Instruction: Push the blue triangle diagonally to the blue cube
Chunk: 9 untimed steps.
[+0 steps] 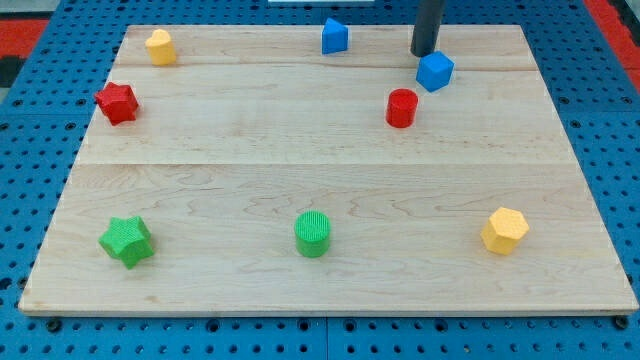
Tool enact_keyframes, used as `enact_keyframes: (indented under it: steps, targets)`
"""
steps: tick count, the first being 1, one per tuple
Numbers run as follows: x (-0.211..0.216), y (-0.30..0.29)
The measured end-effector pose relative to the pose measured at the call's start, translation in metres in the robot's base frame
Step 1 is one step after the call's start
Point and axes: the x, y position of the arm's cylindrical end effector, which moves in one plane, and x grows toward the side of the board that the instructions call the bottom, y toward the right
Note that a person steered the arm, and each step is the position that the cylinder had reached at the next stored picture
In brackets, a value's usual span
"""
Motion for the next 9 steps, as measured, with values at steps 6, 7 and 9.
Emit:
enact_keyframes:
  steps: [6,7,9]
  targets:
    - [-0.042,-0.096]
    - [-0.038,-0.188]
    - [0.018,-0.167]
